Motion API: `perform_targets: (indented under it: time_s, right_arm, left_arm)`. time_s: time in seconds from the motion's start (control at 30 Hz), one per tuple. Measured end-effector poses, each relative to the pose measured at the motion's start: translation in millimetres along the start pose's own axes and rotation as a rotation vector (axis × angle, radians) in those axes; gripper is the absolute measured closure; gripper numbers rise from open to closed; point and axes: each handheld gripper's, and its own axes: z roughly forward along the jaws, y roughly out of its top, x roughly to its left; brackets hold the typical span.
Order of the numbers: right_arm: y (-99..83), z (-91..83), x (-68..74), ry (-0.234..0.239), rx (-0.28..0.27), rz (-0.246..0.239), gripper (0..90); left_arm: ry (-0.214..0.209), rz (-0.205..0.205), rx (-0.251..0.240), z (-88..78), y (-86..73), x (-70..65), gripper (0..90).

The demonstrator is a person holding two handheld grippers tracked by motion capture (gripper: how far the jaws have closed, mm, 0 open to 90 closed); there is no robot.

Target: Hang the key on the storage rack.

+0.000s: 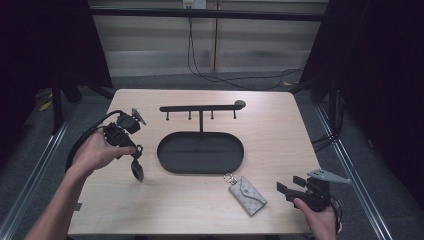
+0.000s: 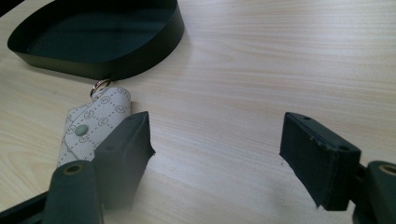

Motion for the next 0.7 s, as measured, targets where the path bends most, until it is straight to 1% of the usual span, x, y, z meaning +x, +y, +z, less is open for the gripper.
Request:
perform_targets:
  time_s: [0.07,0.13,0.27,0.57,0.63,0.7]
  right_arm:
    - [-0.1,-0.2,-0.2,0.001,-0.003,0.0,24.9]
    - [0.0,0.1,0.0,-0.001,0.0,0.0,24.9]
    - [0.0,0.2,-0.2,0.0,0.001,-0.001,24.9]
    - [0.0,-0.1,0.0,0.0,0.0,-0.003,24.9]
    - [0.0,-0.1,-0.2,0.001,0.0,-0.001,24.9]
    - [0.0,0.0,-0.1,0.001,0.001,-0.002,24.9]
  left_arm:
    - [0.009,-0.006,-0.002,-2.7,1.8,-0.8,70.7]
    - [0.004,-0.003,-0.004,-3.5,2.6,-1.2,70.6]
    - [0.006,-0.004,-0.017,-11.2,7.2,-2.6,70.6]
    - [0.01,0.0,-0.019,-21.7,16.6,-6.6,70.7]
    - [0.019,-0.001,-0.01,-24.8,19.9,-7.3,70.7]
    - [0.02,0.0,-0.005,-24.9,21.7,-7.5,70.7]
